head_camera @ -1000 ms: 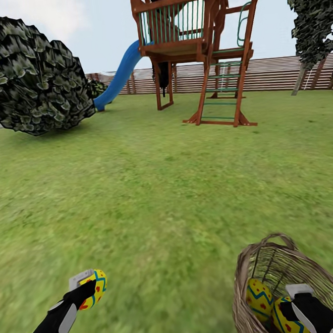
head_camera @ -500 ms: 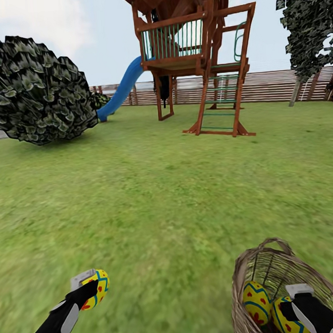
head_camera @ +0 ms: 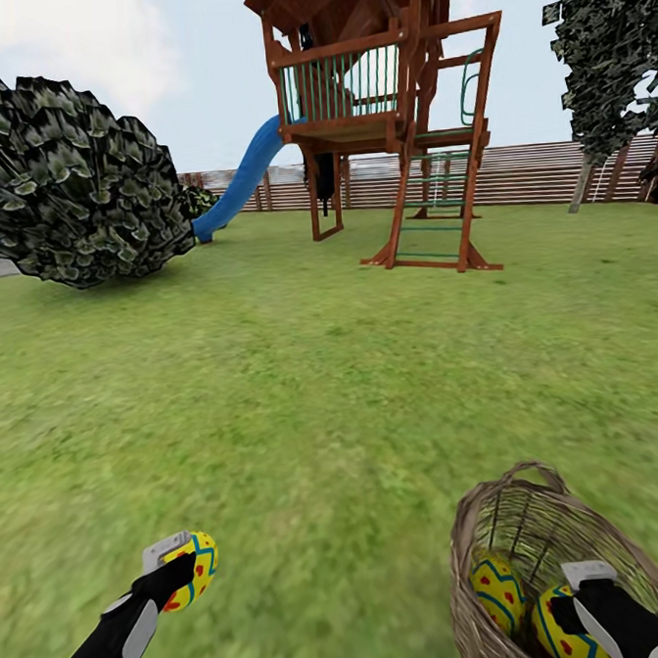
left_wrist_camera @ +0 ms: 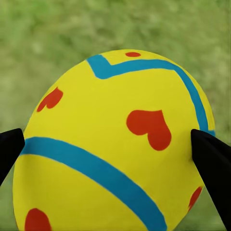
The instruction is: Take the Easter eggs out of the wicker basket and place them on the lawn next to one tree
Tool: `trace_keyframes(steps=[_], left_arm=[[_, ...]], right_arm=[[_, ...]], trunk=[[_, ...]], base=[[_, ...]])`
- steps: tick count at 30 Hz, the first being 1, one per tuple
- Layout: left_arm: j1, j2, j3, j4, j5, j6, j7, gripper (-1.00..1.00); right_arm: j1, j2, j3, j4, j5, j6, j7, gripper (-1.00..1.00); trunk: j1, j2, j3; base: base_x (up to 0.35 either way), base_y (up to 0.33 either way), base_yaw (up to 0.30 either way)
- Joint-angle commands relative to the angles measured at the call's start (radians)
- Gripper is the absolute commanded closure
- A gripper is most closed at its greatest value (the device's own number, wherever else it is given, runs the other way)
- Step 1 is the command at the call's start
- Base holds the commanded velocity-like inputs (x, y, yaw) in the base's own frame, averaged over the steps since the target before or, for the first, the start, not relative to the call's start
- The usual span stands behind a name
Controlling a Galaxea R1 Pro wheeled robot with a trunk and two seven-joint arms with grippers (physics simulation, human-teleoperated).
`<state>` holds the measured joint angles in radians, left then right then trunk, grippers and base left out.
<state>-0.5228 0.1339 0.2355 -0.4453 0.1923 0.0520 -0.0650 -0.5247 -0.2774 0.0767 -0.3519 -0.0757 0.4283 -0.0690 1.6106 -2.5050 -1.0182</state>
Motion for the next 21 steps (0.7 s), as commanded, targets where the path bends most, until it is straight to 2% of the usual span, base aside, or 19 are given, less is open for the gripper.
trace_keyframes(steps=[1, 3, 11, 21], left_arm=[[0.0, 0.0, 0.005, -0.001, 0.009, 0.005, -0.007, 1.0], [0.0, -0.001, 0.005, -0.001, 0.009, 0.005, -0.007, 1.0], [0.0, -0.002, 0.004, 0.026, 0.009, 0.005, -0.006, 1.0], [0.0, -0.002, 0.004, 0.031, 0.009, 0.005, -0.006, 1.0]], right_arm=[[0.0, -0.001, 0.007, -0.001, -0.007, 0.006, -0.006, 1.0], [0.0, 0.0, 0.008, -0.001, -0.007, 0.006, -0.006, 1.0], [0.0, 0.013, 0.008, 0.001, -0.006, 0.005, -0.006, 1.0], [0.0, 0.012, 0.006, 0.001, -0.007, 0.004, -0.006, 1.0]], trunk=[[0.0, 0.0, -0.001], [0.0, 0.0, -0.001], [-0.004, 0.001, 0.03], [-0.008, 0.004, 0.069]], base=[[-0.008, -0.001, 0.0], [-0.002, 0.0, 0.0], [0.0, 0.0, 0.0], [0.0, 0.0, 0.0]])
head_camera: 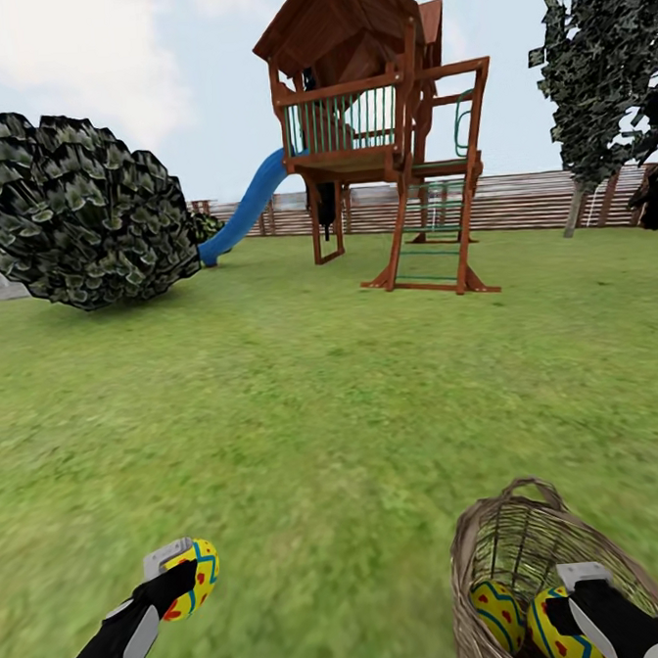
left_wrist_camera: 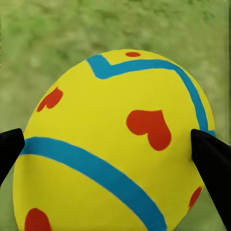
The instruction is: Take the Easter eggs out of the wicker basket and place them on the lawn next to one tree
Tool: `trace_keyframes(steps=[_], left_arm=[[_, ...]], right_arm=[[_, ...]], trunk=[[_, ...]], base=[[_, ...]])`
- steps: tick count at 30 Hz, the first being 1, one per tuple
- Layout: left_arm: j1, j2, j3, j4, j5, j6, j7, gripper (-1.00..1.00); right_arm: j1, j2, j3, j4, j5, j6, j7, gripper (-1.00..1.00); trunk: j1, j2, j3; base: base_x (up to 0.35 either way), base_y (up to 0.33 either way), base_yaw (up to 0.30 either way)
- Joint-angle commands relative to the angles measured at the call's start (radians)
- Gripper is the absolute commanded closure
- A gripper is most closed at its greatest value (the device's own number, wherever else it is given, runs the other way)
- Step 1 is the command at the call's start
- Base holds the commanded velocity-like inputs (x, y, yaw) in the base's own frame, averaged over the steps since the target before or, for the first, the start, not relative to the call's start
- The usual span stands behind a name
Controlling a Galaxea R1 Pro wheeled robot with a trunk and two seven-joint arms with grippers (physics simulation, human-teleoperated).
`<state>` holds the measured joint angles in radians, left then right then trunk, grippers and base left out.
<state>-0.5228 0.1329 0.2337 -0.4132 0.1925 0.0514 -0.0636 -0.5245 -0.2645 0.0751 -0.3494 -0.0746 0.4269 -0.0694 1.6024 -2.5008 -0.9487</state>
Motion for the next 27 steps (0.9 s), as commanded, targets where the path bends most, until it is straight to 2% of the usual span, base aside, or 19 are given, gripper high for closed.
trace_keyframes(steps=[1, 5, 27], left_arm=[[0.0, -0.001, 0.006, -0.001, 0.008, 0.005, -0.007, 1.0], [0.0, -0.001, 0.006, -0.001, 0.009, 0.005, -0.007, 1.0], [0.0, -0.001, 0.006, -0.001, 0.01, 0.005, -0.007, 1.0]], right_arm=[[0.0, -0.001, 0.008, -0.002, -0.008, 0.006, -0.006, 1.0], [0.0, -0.001, 0.008, -0.002, -0.008, 0.006, -0.006, 1.0], [0.0, -0.001, 0.008, -0.003, -0.009, 0.006, -0.006, 1.0]], trunk=[[-0.001, 0.0, 0.003], [-0.002, 0.001, 0.018], [-0.087, 0.155, 0.087]], base=[[0.0, 0.0, 0.0], [0.0, 0.0, 0.0], [0.0, 0.0, 0.0]])
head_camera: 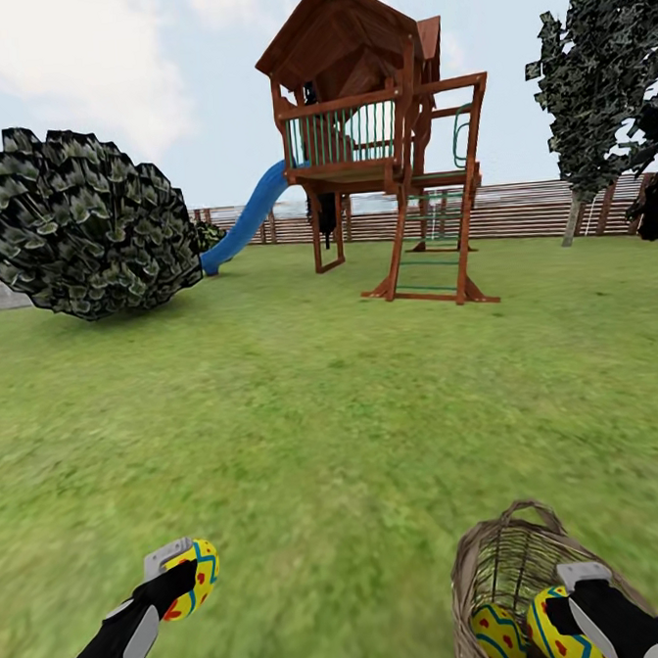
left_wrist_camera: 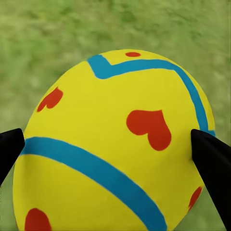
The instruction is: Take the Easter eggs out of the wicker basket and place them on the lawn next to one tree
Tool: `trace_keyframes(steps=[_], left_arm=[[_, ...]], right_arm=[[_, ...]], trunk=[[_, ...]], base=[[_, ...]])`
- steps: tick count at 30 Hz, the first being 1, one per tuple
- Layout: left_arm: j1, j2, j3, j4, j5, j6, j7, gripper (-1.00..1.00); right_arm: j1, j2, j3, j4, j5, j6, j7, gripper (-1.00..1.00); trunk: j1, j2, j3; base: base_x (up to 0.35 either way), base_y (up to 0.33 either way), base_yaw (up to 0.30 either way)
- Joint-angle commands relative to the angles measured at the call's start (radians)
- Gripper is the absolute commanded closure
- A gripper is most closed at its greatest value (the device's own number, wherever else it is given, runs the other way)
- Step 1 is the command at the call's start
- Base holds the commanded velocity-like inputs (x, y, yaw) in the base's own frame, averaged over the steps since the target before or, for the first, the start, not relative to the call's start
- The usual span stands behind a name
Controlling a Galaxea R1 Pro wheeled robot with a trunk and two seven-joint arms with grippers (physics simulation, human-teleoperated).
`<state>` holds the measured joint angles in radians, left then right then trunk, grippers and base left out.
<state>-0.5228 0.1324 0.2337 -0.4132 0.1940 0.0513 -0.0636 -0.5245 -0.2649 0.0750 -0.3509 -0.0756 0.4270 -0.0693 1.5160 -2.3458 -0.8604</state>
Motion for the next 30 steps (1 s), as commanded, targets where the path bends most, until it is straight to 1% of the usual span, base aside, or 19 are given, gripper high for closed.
trace_keyframes(steps=[1, 15, 16, 18, 21, 30], left_arm=[[0.0, 0.0, 0.006, -0.001, 0.008, 0.005, -0.007, 1.0], [0.0, 0.0, 0.006, -0.003, 0.009, 0.015, -0.013, 1.0], [0.0, -0.001, 0.005, -0.003, 0.008, 0.015, -0.013, 1.0], [0.0, -0.015, 0.005, -0.002, 0.007, 0.015, -0.012, 1.0], [0.0, -0.021, 0.004, -0.001, 0.007, 0.015, -0.01, 1.0], [0.0, -0.022, 0.005, 0.001, 0.007, 0.016, -0.008, 1.0]], right_arm=[[0.0, -0.001, 0.008, -0.002, -0.009, 0.006, -0.006, 1.0], [0.0, 0.003, 0.008, -0.002, -0.008, 0.007, -0.006, 1.0], [0.0, 0.003, 0.008, -0.002, -0.009, 0.007, -0.006, 1.0], [0.0, 0.003, 0.008, -0.002, -0.008, 0.007, -0.006, 1.0], [0.0, 0.003, 0.008, -0.002, -0.009, 0.007, -0.006, 1.0], [0.0, 0.001, 0.008, -0.002, -0.009, 0.007, -0.006, 1.0]], trunk=[[-0.004, 0.007, 0.002], [-0.058, 0.105, 0.046], [-0.062, 0.112, 0.049], [-0.069, 0.126, 0.055], [-0.081, 0.147, 0.065], [-0.115, 0.21, 0.093]], base=[[0.0, 0.0, 0.0], [0.0, 0.0, 0.0], [0.0, 0.0, 0.0], [0.0, 0.0, 0.0], [0.0, 0.0, 0.0], [0.0, 0.0, 0.0]])
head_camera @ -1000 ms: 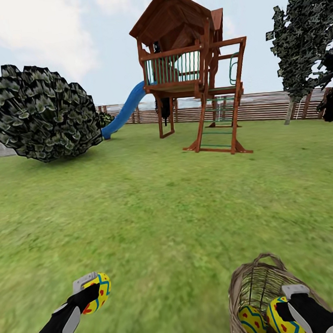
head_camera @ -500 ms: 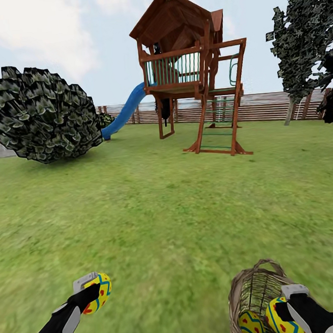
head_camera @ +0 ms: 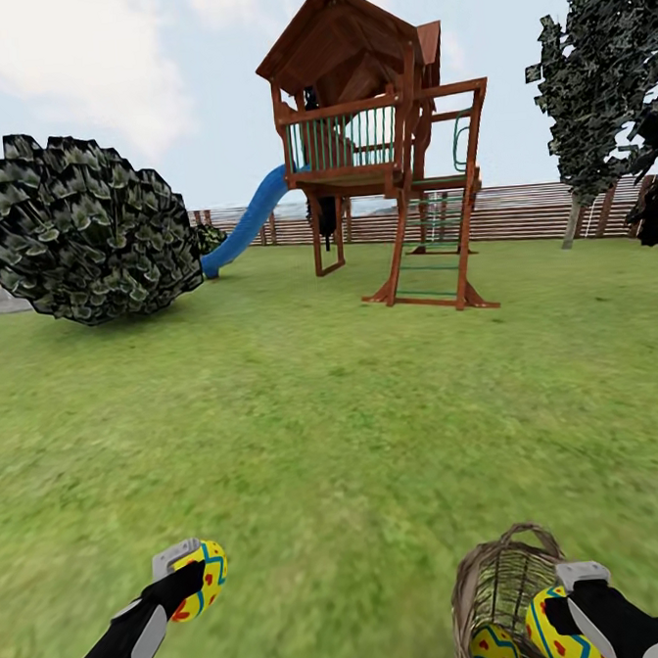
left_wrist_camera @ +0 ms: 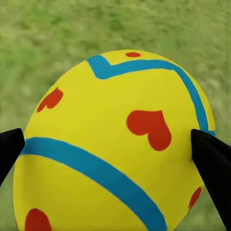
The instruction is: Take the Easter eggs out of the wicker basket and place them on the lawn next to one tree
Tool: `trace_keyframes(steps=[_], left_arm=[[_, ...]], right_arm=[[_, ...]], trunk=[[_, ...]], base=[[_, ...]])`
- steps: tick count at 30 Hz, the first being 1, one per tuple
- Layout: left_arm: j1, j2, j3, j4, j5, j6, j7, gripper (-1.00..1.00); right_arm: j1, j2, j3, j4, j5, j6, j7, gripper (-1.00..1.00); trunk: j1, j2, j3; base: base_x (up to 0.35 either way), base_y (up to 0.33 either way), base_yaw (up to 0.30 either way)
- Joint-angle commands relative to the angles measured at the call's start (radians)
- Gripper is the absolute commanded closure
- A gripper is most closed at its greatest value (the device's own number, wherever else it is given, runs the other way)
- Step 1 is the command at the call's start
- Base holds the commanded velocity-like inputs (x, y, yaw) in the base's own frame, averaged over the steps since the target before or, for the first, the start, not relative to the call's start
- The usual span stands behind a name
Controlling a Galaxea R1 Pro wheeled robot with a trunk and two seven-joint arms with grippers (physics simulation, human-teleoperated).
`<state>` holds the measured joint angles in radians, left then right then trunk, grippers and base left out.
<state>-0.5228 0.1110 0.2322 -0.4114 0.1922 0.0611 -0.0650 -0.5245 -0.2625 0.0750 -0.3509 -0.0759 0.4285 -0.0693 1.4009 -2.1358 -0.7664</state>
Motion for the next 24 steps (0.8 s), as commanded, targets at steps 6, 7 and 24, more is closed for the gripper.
trace_keyframes(steps=[6, 7, 24], left_arm=[[0.0, -0.002, 0.006, -0.001, 0.008, 0.006, -0.006, 1.0], [0.0, -0.002, 0.006, -0.001, 0.008, 0.006, -0.006, 1.0], [0.0, -0.022, 0.005, -0.012, -0.012, 0.39, -0.007, 1.0]], right_arm=[[0.0, 0.0, 0.008, -0.002, -0.008, 0.006, -0.006, 1.0], [0.0, 0.0, 0.008, -0.002, -0.008, 0.006, -0.006, 1.0], [0.0, -0.001, 0.007, -0.006, -0.008, 0.008, -0.005, 1.0]], trunk=[[-0.023, 0.042, 0.018], [-0.027, 0.049, 0.021], [-0.081, 0.147, 0.065]], base=[[0.0, 0.0, 0.0], [0.0, 0.0, 0.0], [0.0, 0.0, 0.0]])
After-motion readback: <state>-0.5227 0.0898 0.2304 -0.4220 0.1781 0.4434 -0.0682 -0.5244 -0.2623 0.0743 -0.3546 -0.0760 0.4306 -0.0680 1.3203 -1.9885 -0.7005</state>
